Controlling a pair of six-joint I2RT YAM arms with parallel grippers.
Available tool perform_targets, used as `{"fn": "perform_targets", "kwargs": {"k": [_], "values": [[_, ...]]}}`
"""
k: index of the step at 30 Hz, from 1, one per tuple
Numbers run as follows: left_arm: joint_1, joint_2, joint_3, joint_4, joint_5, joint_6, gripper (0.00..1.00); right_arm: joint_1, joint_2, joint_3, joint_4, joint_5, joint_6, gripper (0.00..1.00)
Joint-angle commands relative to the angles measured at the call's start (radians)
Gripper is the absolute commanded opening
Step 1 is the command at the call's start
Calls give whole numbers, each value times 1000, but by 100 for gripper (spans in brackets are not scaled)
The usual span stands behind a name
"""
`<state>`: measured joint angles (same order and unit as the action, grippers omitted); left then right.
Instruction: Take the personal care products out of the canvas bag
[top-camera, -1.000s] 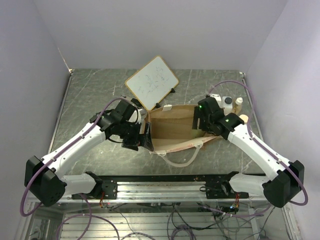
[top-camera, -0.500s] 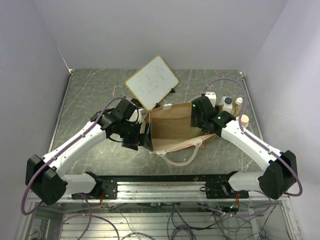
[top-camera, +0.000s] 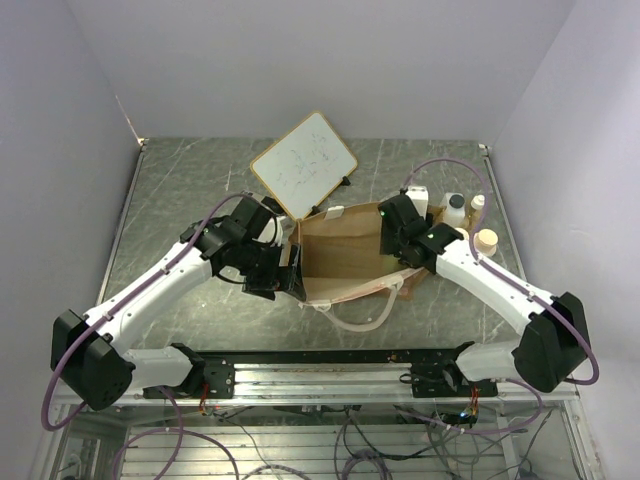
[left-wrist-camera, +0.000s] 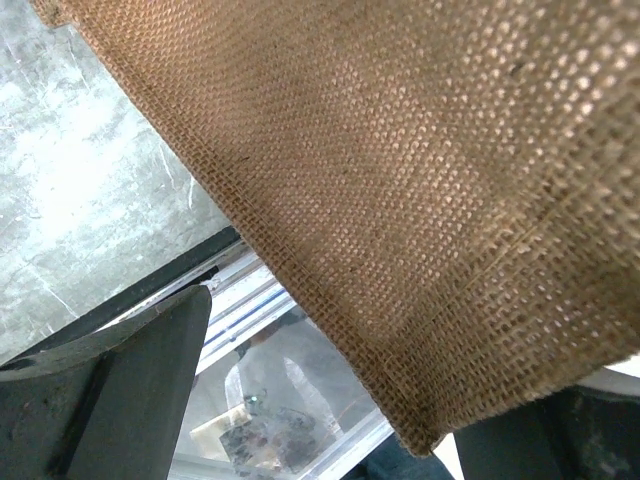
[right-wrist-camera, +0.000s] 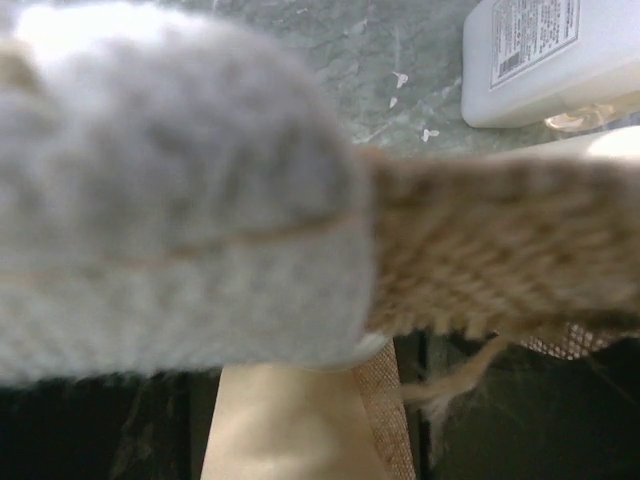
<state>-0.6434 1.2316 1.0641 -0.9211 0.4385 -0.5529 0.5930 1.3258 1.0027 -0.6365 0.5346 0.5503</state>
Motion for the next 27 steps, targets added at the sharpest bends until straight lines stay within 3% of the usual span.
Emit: {"fn": "perform_targets", "kwargs": {"k": [1, 7, 10, 20, 27], "values": [[-3, -10, 45, -38, 5, 18, 99, 1, 17, -28, -2, 39, 6, 55], [-4, -6, 60, -34, 6, 13, 99, 1, -24, 60, -52, 4, 39, 11], [-4, -4, 59, -29, 9, 9, 99, 0, -76, 96, -52, -35, 40, 1], [-4, 7, 58, -10, 20, -1, 99, 1, -114, 165, -5, -220, 4, 0], [-4, 14, 62, -7, 21, -5, 99, 1, -112, 261, -64, -316, 107, 0]]}}
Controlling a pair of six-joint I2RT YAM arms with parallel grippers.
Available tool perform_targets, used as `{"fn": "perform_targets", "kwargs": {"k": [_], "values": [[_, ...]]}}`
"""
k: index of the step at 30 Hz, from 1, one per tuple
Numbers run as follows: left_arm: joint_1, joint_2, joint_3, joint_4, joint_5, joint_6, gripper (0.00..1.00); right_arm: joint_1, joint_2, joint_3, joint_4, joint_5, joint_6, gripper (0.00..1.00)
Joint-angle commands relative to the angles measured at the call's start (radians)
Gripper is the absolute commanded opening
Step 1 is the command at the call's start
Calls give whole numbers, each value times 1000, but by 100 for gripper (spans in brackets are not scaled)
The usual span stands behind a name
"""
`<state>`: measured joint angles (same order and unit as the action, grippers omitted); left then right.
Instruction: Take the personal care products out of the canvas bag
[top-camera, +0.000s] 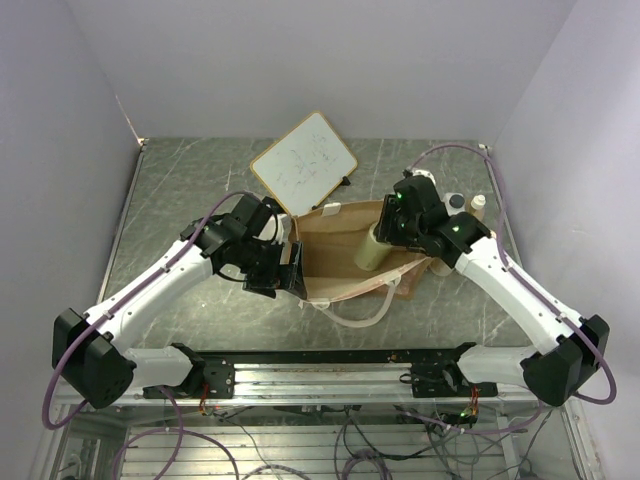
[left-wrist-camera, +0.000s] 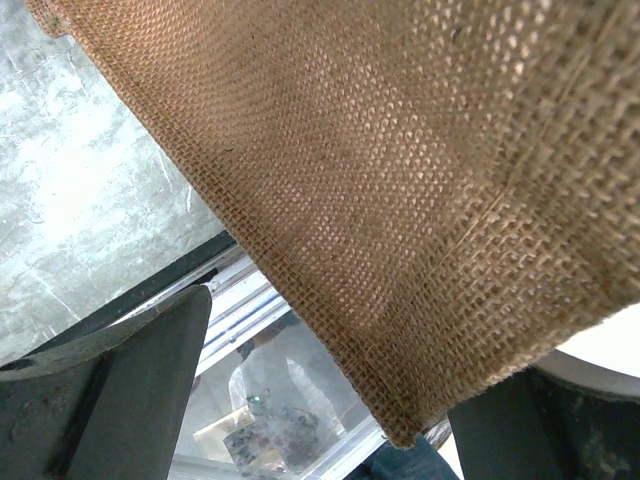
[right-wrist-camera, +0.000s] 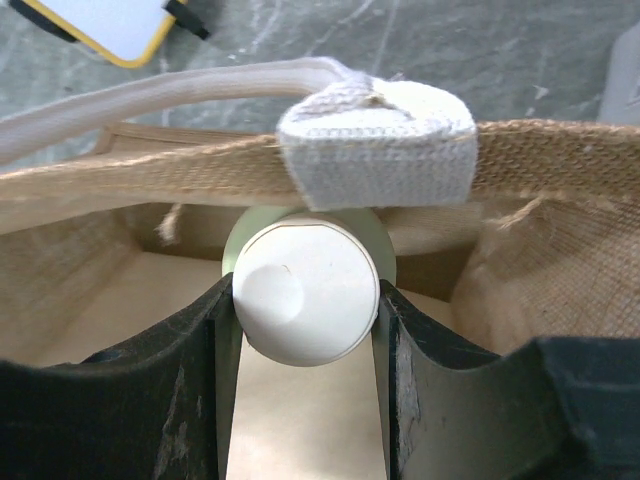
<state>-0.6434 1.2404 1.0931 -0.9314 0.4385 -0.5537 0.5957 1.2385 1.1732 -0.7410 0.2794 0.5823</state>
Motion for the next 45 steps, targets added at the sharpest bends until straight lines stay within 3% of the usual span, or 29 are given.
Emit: {"fn": "perform_targets", "kwargs": {"k": [1, 8, 12, 18, 28, 33, 38, 45], "values": [[-4, 5, 32, 6, 22, -5, 99, -2, -25, 104, 25, -72, 93, 0], [-4, 15, 35, 5, 23, 0, 99, -1, -68, 193, -55, -93, 194, 0], [-4, 23, 40, 3, 24, 5, 99, -3, -114, 268, -105, -22, 234, 0], [-4, 33, 40, 0, 30, 13, 99, -3, -139, 476, -261, 177, 237, 0], [-4, 30, 46, -13, 26, 21, 99, -3, -64, 872, -635, 573, 102, 0], [-4, 27, 50, -17, 21, 22, 99, -7, -145, 664, -638, 637, 122, 0], [-4, 21, 52, -24, 12, 18, 99, -10, -211, 399, -629, 640, 256, 0], [-4, 18, 48, -19, 13, 9, 99, -12, -327, -13, -445, 608, 359, 0]]}}
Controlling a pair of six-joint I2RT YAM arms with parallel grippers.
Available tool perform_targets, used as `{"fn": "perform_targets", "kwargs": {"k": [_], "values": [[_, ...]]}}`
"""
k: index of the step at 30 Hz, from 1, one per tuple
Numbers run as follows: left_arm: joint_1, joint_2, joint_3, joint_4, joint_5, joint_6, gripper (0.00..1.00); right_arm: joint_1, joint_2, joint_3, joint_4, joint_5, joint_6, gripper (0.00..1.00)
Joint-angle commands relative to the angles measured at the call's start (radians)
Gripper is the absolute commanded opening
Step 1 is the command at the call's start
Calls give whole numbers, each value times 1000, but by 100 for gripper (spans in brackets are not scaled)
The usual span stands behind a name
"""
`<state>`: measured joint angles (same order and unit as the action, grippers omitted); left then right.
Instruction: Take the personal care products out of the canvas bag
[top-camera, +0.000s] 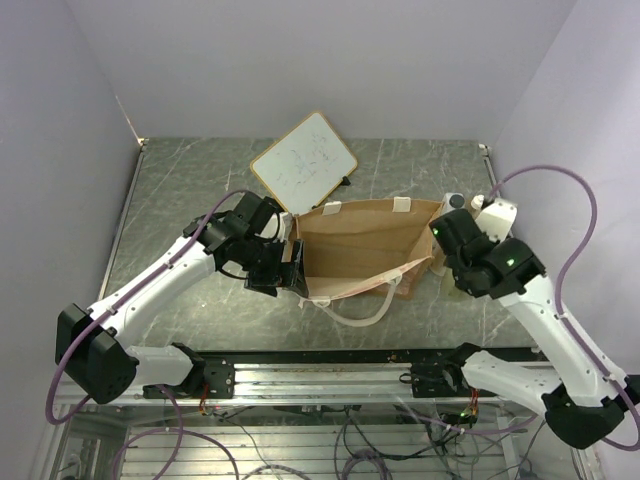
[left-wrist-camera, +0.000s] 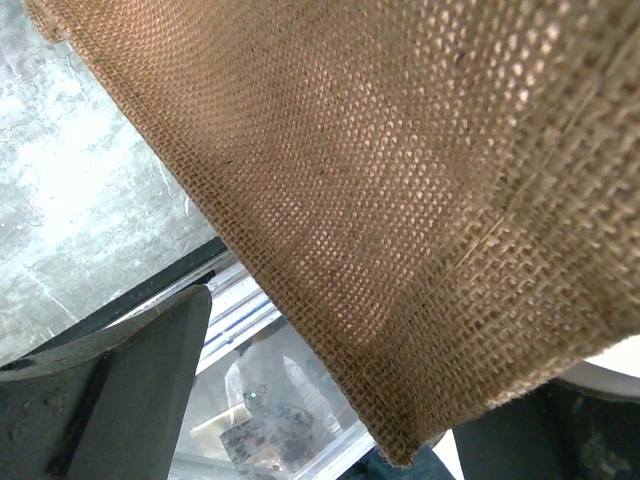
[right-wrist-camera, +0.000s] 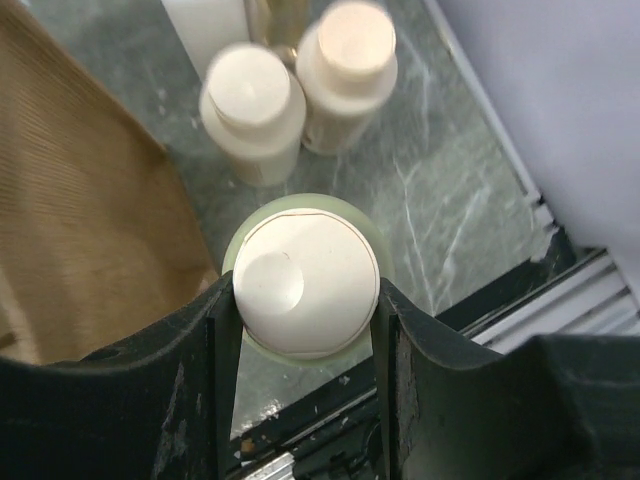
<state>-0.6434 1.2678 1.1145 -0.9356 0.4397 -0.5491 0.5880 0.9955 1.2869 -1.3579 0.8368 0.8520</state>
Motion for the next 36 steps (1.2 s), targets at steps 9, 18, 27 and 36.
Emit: {"fn": "perform_targets", "kwargs": {"k": [9, 18, 27, 36], "values": [[-4, 0, 85, -48, -8, 12, 99, -148, -115, -401, 465, 8, 20, 0], [-4, -23, 90, -60, -21, 6, 99, -364, -159, -556, 705, -160, -146, 0], [-4, -18, 142, -74, -49, 18, 99, -363, -138, -565, 714, -200, -144, 0], [-4, -36, 204, -65, -119, 14, 99, -363, -116, -554, 671, -234, -120, 25]]}}
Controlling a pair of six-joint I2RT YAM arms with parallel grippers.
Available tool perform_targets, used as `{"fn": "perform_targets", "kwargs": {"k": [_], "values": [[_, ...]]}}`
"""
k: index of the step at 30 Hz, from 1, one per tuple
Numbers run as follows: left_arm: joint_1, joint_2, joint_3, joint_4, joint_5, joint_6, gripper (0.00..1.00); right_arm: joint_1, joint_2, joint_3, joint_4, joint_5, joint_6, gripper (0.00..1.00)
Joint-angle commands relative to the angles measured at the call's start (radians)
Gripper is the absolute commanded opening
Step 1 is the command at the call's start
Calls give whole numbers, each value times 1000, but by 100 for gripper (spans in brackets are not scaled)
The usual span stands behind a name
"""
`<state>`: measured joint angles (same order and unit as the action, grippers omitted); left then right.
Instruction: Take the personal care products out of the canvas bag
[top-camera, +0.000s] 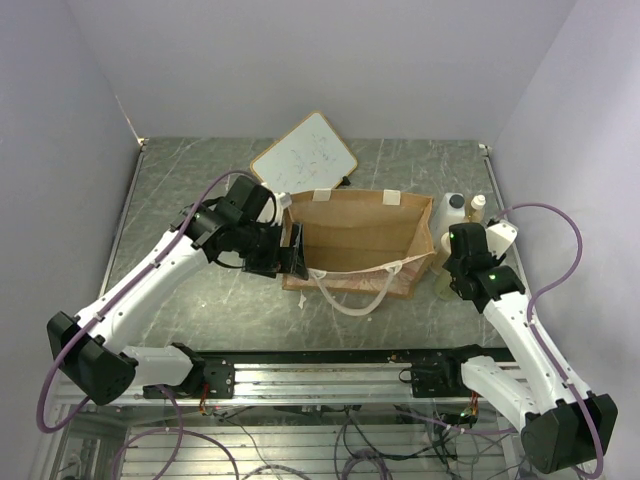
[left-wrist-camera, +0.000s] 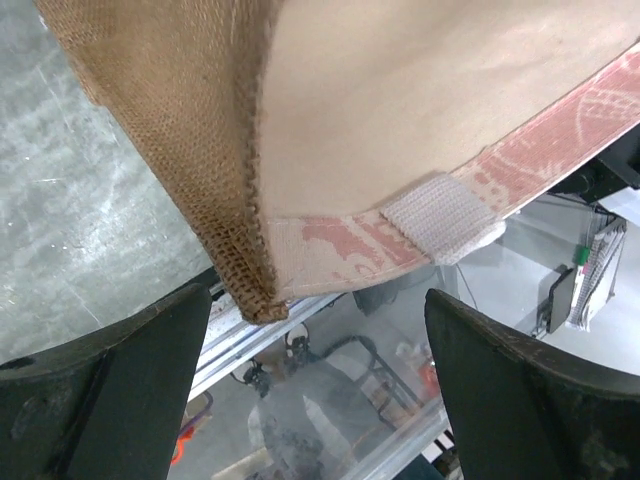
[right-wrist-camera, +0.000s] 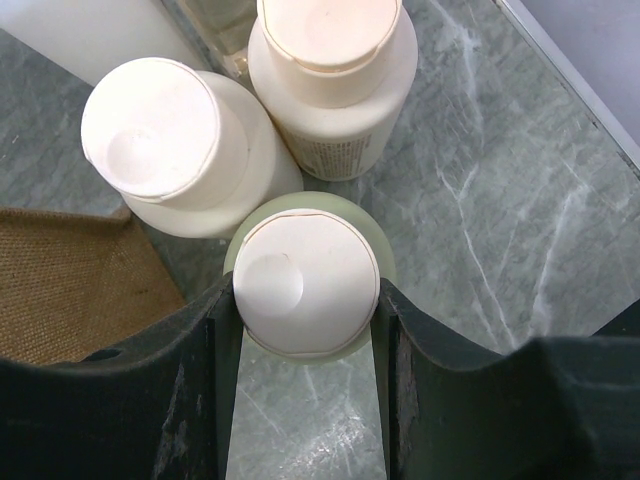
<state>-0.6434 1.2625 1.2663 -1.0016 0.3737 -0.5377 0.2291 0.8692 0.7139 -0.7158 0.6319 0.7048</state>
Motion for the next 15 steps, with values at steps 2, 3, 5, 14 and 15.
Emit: {"fn": "perform_targets", "kwargs": {"k": [2, 3, 5, 14, 15], "values": [[-4, -53, 58, 23, -80, -11, 99, -4, 9, 35, 1, -33, 44, 41], [-4, -63, 63, 27, -90, -17, 99, -3, 5, 43, -13, -31, 57, 47], [-4, -79, 69, 39, -109, -32, 99, -3, -8, 67, -39, -29, 68, 61], [-2, -127, 217, -19, -326, -34, 99, -3, -68, 324, -161, -102, -79, 100], [-2, -128, 250, -27, -349, -27, 99, -4, -70, 371, -162, -139, -116, 100]]}}
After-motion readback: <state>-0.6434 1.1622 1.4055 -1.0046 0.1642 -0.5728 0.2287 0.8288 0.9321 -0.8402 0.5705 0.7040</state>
